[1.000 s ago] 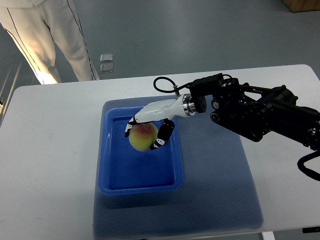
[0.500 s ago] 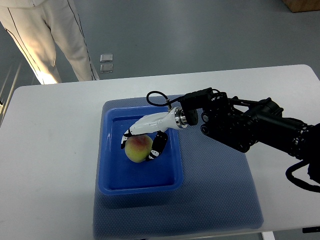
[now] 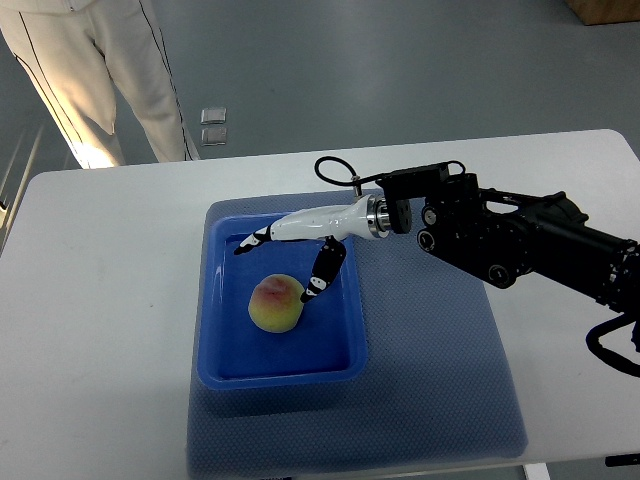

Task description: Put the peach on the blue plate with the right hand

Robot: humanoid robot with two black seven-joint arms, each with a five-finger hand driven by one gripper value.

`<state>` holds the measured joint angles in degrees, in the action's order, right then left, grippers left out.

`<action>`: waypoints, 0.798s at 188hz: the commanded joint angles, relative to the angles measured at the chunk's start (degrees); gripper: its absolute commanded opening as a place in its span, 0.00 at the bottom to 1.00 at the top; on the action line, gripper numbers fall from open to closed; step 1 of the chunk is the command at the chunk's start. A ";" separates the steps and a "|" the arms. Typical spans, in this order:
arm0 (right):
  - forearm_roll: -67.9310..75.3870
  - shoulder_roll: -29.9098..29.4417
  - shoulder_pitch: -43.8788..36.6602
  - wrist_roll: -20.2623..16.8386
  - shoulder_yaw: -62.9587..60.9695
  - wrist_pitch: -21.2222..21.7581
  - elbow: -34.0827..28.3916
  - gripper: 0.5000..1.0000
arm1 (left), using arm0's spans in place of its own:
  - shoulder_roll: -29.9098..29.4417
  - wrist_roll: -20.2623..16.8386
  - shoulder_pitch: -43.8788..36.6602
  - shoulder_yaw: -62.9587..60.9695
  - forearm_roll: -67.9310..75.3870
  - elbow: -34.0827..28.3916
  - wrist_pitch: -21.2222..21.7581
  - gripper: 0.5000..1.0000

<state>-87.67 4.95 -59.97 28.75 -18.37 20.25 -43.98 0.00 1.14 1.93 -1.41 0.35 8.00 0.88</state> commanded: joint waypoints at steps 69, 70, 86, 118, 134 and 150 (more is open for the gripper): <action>33.87 5.33 13.39 -0.01 -16.34 -8.82 5.65 0.86 | 0.00 0.00 0.00 0.00 0.00 0.00 0.09 1.00; 34.84 5.33 13.74 -0.01 -16.61 -9.09 6.00 0.86 | 0.00 0.00 0.00 0.00 0.00 0.00 0.00 1.00; 42.23 4.72 15.85 0.08 -18.37 -10.93 8.38 0.86 | 0.00 0.00 0.00 0.00 0.00 0.00 0.00 1.00; 59.81 4.28 18.58 0.61 -20.56 -15.24 12.34 0.86 | 0.00 0.00 0.00 0.00 0.00 0.00 0.00 1.00; 65.35 3.14 19.19 0.70 -20.56 -16.47 13.57 0.86 | 0.00 0.44 0.00 0.00 0.09 0.18 -0.18 1.00; 69.65 2.70 20.60 0.70 -20.74 -16.47 13.74 0.86 | 0.00 0.88 -3.78 -0.35 -0.18 0.62 -0.26 1.00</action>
<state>-23.46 8.28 -40.80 29.42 -38.91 4.16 -30.79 0.00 1.51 1.75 -1.42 0.35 8.15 0.84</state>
